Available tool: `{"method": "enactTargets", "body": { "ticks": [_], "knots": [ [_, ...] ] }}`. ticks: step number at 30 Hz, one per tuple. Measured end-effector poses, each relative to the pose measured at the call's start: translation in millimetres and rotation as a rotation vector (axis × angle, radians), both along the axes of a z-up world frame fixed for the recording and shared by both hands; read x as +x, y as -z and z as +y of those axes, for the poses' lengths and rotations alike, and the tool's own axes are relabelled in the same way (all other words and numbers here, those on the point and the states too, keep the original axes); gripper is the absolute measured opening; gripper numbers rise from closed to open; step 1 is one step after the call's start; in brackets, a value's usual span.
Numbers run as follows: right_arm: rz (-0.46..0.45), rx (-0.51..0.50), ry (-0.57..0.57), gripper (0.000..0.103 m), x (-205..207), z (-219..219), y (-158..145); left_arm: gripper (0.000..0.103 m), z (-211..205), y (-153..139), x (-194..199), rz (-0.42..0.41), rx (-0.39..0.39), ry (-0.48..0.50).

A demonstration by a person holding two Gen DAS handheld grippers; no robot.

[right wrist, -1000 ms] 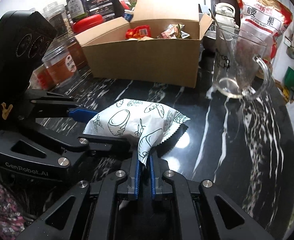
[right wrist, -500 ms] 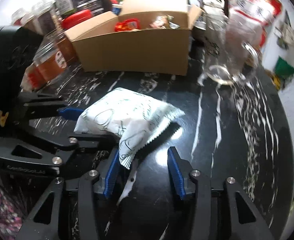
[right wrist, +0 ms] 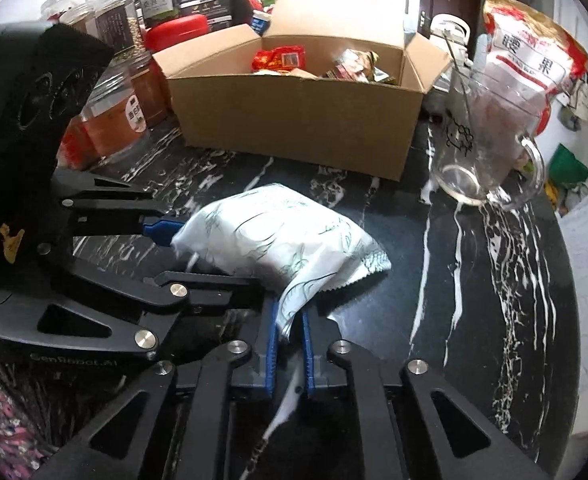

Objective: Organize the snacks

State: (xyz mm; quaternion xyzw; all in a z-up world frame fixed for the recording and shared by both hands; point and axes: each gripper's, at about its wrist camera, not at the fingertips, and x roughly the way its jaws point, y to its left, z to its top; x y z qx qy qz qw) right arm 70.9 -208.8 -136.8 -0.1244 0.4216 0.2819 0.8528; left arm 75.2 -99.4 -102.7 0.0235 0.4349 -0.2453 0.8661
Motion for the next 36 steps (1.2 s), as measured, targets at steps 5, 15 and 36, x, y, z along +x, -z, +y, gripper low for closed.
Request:
{"method": "enactTargets", "body": {
  "ticks": [5,15,36],
  "knots": [
    [-0.006,-0.002,0.006,0.008,-1.5,4.7,-3.0,0.037,11.2,1.8,3.0,0.036,-0.030,-0.015],
    [0.020,0.049,0.064,0.008,-6.9,1.5,-0.8,0.037,26.7,13.3,-3.4,0.090,-0.085,-0.059],
    [0.047,0.099,0.106,0.062,-9.4,-9.3,-9.2,0.091,61.2,-9.3,-2.0,0.029,-0.006,-0.179]
  ]
}}
